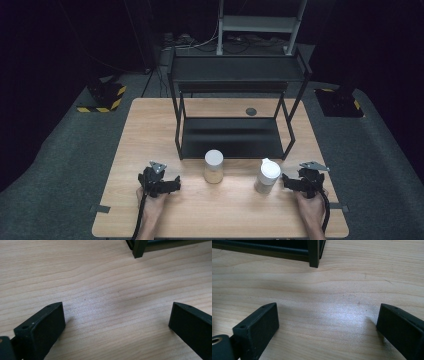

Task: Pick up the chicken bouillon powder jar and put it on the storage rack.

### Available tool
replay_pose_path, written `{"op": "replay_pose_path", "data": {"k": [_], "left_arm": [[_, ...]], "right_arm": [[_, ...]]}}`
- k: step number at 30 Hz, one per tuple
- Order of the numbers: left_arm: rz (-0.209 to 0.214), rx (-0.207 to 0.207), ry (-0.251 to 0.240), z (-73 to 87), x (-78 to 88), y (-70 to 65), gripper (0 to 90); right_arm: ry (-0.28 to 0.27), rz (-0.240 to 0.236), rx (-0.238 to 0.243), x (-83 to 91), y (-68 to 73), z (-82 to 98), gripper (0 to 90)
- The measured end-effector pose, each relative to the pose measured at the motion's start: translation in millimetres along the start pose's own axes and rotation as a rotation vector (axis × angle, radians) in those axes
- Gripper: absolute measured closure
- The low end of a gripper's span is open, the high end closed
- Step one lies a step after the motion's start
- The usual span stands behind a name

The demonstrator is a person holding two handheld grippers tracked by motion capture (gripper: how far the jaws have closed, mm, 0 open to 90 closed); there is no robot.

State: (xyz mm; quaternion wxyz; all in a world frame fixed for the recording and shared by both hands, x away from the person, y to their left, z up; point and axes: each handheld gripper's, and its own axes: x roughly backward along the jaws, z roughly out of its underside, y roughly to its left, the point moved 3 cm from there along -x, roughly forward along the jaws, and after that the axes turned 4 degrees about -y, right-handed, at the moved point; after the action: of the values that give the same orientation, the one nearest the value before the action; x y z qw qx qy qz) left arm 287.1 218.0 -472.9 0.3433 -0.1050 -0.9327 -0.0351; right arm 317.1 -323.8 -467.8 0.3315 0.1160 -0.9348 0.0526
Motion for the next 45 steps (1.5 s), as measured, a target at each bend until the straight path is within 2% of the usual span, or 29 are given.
{"op": "replay_pose_path", "data": {"k": [4,5,8,11,13,16,20,30,36,37,45], "left_arm": [[0.067,-0.002,-0.010,1.6,4.4,4.6,0.6],[0.067,-0.002,-0.010,1.6,4.4,4.6,0.7],[0.110,-0.031,-0.026,1.1,9.3,1.7,0.7],[0.129,-0.049,-0.024,-0.7,10.7,-0.9,0.8],[0.181,-0.070,-0.022,-3.6,12.2,-3.9,0.8],[0.237,-0.071,-0.010,-8.5,10.8,-6.2,0.8],[0.280,-0.091,-0.010,-15.3,9.0,-13.4,1.1],[0.332,-0.140,-0.013,-29.4,1.1,-34.9,2.3],[0.346,-0.166,-0.021,-38.1,-3.3,-47.5,3.1],[0.353,-0.176,-0.027,-42.6,-5.2,-53.4,3.2],[0.357,-0.212,-0.040,-54.3,-10.8,-70.7,6.1]], "right_arm": [[0.000,0.000,0.000,0.0,0.0,0.0,3.5],[0.000,0.000,0.000,0.0,0.0,0.0,3.5],[0.000,0.000,0.000,0.0,0.0,0.0,3.5],[0.000,0.000,0.000,0.0,0.0,0.0,3.5],[0.000,0.000,0.000,0.0,0.0,0.0,3.5],[0.000,0.000,0.000,0.0,0.0,0.0,3.5],[0.000,0.000,0.000,0.0,0.0,0.0,3.5],[0.000,0.000,0.000,0.0,0.0,0.0,3.5],[0.000,0.000,0.000,0.0,0.1,0.0,3.5],[0.000,0.000,0.000,0.0,0.1,0.0,3.5],[0.000,0.000,0.000,0.0,0.1,0.1,3.6]]}}
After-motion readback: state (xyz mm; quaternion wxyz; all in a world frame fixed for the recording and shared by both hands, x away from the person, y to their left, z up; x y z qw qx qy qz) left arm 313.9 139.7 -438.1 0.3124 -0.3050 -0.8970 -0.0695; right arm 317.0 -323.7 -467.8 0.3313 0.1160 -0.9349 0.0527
